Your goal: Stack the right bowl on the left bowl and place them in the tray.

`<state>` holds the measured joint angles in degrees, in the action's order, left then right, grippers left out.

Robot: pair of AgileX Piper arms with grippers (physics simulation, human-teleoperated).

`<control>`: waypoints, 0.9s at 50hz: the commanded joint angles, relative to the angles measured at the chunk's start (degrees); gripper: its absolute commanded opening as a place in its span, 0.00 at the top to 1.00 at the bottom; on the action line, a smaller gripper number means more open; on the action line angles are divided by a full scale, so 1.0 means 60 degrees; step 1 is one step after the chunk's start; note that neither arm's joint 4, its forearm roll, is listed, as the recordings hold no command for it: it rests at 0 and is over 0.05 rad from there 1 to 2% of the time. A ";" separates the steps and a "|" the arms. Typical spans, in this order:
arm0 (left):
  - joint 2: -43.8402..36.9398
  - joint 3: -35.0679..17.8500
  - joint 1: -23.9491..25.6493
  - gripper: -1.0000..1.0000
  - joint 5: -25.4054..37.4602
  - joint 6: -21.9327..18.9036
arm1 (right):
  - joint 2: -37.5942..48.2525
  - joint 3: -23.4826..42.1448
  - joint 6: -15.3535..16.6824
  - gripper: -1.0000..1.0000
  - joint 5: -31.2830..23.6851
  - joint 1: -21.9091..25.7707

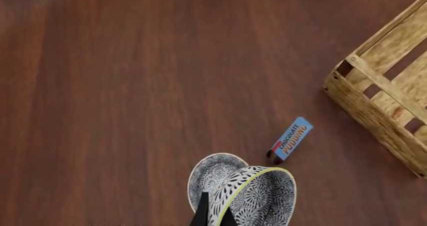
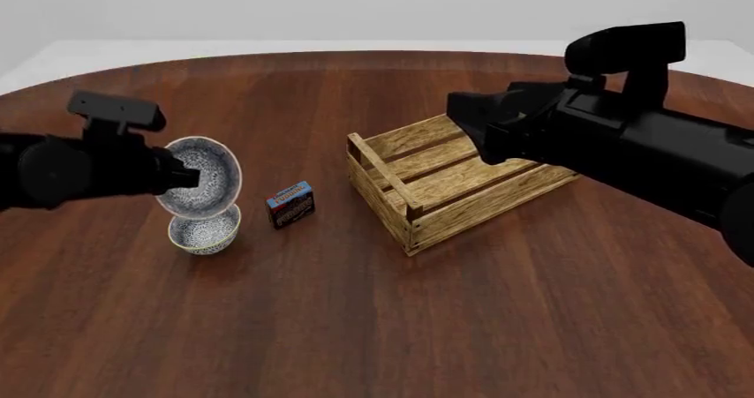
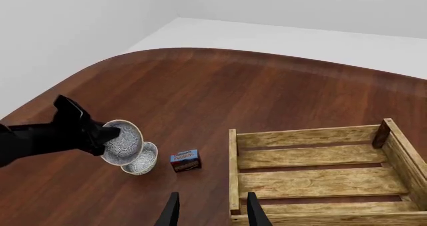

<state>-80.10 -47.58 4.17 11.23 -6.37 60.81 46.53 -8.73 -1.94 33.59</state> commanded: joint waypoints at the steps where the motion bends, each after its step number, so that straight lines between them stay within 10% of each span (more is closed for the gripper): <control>1: -0.0386 0.0107 -0.0124 1.00 -0.0311 0.0058 | 0.0022 -0.0003 -0.0005 0.00 0.0017 -0.0010; 45: -0.2013 0.0542 -0.0572 1.00 -0.1584 0.0330 | 0.0220 0.0003 0.0041 0.00 0.0104 0.0027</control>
<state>-90.54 -44.47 1.46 3.21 -4.29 61.68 46.53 -8.55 -1.51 33.69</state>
